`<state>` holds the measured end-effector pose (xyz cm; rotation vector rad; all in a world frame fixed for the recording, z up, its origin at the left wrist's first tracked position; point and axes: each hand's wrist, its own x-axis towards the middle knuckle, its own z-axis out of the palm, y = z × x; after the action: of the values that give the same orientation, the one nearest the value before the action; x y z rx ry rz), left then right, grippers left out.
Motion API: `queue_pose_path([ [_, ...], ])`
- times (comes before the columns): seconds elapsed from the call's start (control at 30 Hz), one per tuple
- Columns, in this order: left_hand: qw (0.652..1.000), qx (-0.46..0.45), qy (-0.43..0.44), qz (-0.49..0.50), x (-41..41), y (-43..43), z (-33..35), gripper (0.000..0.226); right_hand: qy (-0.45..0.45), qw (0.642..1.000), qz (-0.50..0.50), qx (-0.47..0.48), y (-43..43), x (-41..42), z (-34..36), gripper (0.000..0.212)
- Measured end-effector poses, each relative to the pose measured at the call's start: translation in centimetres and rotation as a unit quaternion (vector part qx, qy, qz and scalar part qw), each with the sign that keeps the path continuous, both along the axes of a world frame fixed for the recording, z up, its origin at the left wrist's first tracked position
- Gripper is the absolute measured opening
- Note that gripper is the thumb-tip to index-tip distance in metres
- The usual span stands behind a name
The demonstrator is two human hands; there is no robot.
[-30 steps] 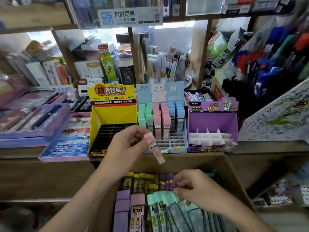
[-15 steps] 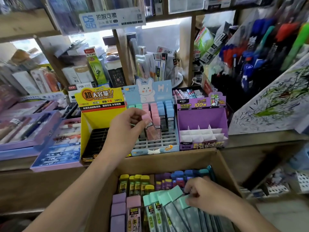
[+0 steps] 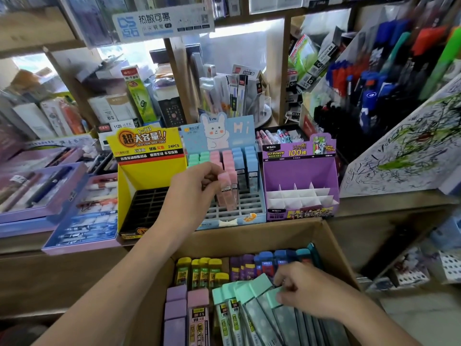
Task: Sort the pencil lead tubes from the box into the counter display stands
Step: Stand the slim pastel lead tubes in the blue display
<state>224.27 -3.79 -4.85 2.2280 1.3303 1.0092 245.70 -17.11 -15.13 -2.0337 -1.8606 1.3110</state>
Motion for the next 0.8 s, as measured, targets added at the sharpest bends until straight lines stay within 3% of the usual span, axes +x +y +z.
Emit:
queue_pose_path([
  [0.53,0.998,-0.039,-0.028,0.043,1.1,0.1,-1.4,0.019,0.009,1.0,-0.014,-0.013,-0.1,-0.1,0.4,0.02],
  [0.8,0.997,-0.036,-0.007,0.063,1.6,-0.2,-1.6,0.006,-0.008,1.0,-0.009,-0.02,-0.2,-0.5,1.3,0.019],
])
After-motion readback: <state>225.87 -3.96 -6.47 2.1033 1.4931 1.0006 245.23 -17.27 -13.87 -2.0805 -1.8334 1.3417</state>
